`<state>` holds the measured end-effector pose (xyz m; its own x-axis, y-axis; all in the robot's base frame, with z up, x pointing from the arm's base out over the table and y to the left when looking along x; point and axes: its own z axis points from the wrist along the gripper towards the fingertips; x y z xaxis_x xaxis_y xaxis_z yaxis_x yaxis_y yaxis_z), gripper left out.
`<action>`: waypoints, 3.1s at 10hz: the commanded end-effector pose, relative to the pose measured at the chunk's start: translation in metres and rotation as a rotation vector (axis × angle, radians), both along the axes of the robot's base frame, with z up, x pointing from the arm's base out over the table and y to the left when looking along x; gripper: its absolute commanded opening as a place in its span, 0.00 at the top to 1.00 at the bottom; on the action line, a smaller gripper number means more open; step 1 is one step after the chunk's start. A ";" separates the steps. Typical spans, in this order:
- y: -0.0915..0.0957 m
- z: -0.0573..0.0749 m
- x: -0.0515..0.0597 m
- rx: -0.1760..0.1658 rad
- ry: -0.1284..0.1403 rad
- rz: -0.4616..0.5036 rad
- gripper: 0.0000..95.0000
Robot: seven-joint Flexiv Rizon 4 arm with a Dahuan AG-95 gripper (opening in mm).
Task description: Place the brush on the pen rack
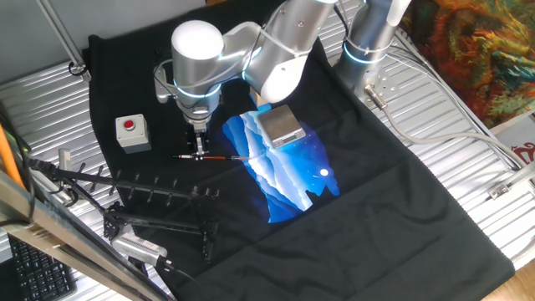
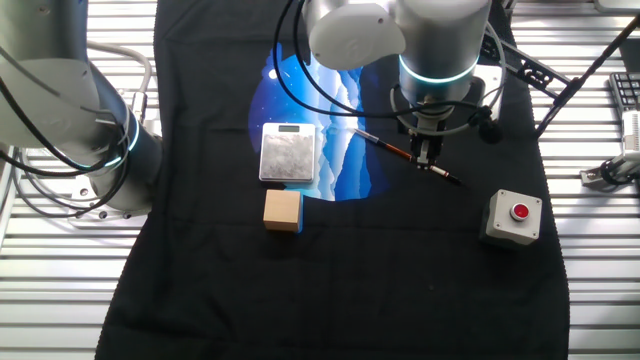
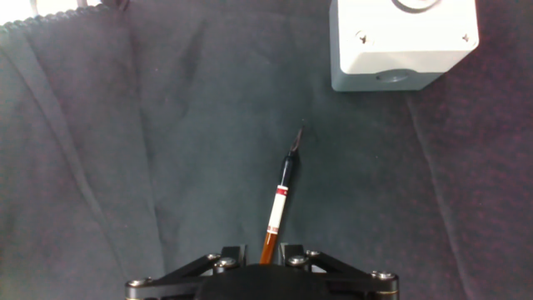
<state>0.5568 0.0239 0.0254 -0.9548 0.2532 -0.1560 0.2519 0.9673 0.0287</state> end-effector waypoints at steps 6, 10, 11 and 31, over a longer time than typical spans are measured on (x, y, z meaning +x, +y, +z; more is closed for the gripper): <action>0.001 -0.003 0.000 0.002 0.001 0.000 0.80; 0.001 -0.003 -0.001 -0.003 0.013 0.004 0.80; 0.001 -0.003 -0.001 -0.007 0.015 0.005 0.80; 0.001 -0.003 0.000 -0.013 0.039 0.006 0.80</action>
